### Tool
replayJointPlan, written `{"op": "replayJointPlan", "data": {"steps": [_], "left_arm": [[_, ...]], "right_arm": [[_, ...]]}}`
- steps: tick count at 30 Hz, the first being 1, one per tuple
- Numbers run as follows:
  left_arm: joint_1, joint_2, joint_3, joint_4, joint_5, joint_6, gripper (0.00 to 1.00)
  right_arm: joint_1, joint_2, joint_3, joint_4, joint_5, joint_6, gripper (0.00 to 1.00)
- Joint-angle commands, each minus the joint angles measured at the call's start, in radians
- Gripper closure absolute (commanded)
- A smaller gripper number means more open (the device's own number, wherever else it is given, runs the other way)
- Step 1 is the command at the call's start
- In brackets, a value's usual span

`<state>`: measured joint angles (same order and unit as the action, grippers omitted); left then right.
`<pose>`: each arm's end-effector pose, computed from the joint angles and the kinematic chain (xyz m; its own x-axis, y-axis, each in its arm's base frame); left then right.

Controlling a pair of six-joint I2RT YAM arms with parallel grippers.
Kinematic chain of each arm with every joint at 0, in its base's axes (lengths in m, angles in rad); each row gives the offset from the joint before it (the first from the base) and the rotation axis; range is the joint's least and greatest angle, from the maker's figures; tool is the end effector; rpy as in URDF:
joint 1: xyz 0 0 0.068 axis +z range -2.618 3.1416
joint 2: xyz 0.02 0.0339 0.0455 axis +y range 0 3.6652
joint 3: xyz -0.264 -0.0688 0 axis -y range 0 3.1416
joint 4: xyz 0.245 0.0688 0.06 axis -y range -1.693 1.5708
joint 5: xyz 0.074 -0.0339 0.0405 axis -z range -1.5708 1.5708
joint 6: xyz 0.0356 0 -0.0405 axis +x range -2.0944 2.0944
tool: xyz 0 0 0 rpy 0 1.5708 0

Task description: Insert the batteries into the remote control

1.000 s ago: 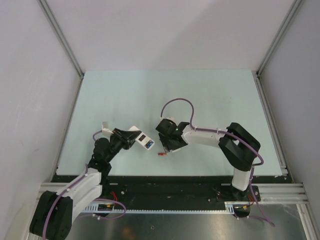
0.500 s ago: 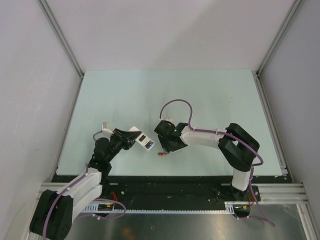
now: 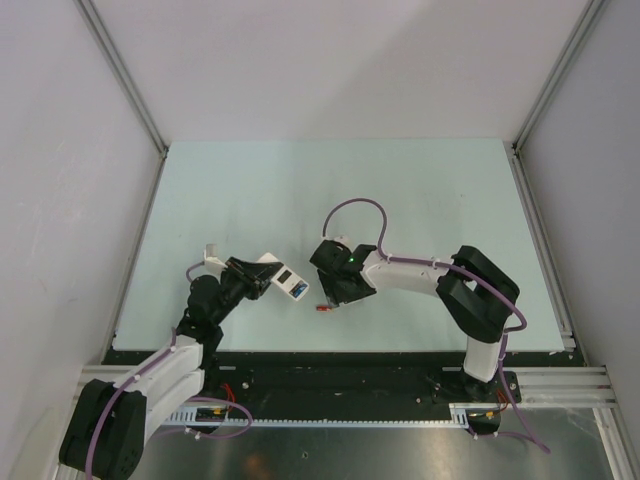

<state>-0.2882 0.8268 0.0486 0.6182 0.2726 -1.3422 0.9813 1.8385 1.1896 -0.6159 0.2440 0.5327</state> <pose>0.1552 -0.0560 0.1612 -0.5494 -0.8155 -0.1819 -0.0290 0.2362 -0.9713 0.2039 0.2895 0.1643 -0.8458 -0.3781 -0.3765 -0.3908 0.9194 -0.0455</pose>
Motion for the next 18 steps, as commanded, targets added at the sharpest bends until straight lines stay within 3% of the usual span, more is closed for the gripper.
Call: {"op": "replayJointPlan", "data": {"steps": [1,6,18], "left_arm": [[0.006,-0.005,-0.062,0.029,-0.001,0.014,1.00],[0.006,0.000,-0.061,0.029,-0.001,0.015,1.00],[0.006,0.002,-0.066,0.029,0.002,0.015,1.00]], "right_arm": [[-0.007,0.028,-0.015,-0.051,0.006,0.039,0.26],[-0.012,0.038,-0.019,-0.050,0.005,0.061,0.24],[-0.038,0.036,-0.038,-0.030,-0.011,0.099,0.33]]}}
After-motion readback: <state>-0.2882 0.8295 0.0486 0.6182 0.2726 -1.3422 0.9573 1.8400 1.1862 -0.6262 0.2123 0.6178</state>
